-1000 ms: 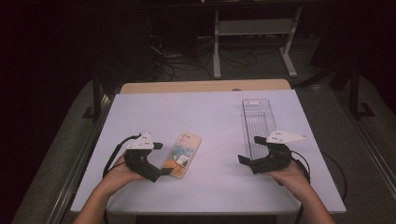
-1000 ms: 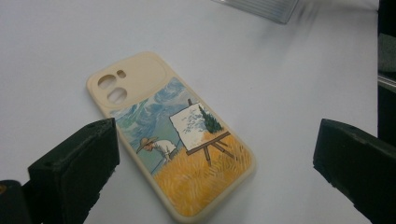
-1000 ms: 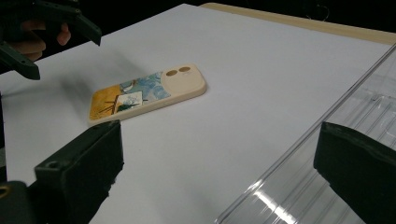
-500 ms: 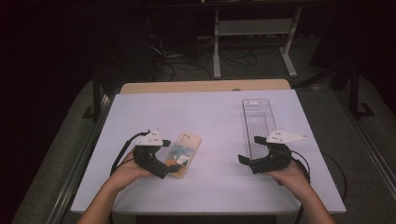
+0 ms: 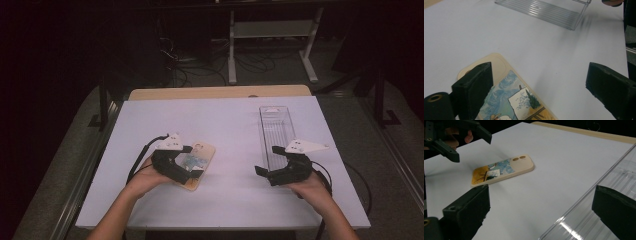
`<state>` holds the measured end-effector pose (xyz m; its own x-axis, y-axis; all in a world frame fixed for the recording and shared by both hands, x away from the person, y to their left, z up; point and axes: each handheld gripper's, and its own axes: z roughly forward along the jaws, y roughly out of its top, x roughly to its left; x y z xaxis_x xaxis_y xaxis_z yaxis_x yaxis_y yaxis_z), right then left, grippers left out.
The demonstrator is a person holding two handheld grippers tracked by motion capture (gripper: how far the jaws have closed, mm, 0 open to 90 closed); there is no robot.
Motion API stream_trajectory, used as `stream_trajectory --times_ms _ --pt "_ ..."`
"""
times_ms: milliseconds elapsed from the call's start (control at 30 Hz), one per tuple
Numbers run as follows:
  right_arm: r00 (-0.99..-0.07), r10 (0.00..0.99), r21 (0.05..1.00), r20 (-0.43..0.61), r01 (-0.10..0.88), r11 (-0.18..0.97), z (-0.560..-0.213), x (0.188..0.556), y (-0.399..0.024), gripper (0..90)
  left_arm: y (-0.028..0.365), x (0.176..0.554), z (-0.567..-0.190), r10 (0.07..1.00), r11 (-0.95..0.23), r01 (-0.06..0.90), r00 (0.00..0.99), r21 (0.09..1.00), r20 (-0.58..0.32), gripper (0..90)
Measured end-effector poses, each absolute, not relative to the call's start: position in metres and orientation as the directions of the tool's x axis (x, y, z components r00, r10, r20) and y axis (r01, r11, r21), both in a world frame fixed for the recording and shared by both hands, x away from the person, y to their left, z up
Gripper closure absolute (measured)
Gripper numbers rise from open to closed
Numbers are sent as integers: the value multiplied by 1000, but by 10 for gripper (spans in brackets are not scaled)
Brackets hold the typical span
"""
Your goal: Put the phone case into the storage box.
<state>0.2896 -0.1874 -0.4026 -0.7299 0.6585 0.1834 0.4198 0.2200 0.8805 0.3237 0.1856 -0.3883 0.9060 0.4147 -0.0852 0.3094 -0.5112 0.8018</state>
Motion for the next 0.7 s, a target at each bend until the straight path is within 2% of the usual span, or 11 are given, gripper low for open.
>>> stream_trajectory --times_ms 167,267,300,333,367,400,500,567,633,667,700 --pt "-730 658 880 183 420 221 -403 289 -187 13 183 325 -393 428 -519 322 900 792 -86 174" --pt "-730 658 880 185 422 221 -402 289 -187 13 182 325 -395 427 -524 326 900 787 -88 265" --pt "-730 658 880 185 422 221 -402 289 -187 13 182 325 -396 426 -527 327 900 785 -90 265" --pt "-730 658 880 184 421 221 -402 289 -187 13 182 325 -397 423 -530 326 902 783 -90 311" --pt "-730 658 880 184 421 221 -402 289 -187 13 182 325 -397 418 -535 323 904 781 -88 311" --pt "-730 658 879 184 421 221 -402 289 -187 13 182 325 -397 416 -536 326 905 779 -92 370" --pt "-731 657 880 183 420 222 -402 289 -187 13 180 325 -399 414 -547 332 905 769 -97 413" --pt "-731 657 880 184 421 221 -402 289 -187 13 178 324 -401 409 -545 342 905 765 -113 484" --pt "-731 657 881 182 418 222 -402 289 -187 13 177 324 -402 396 -560 336 911 758 -111 508" --pt "-732 657 880 181 418 223 -402 289 -187 13 177 324 -403 395 -562 342 911 754 -119 556" --pt "-732 657 880 181 418 223 -402 289 -187 13 176 324 -404 391 -565 339 913 752 -118 556"
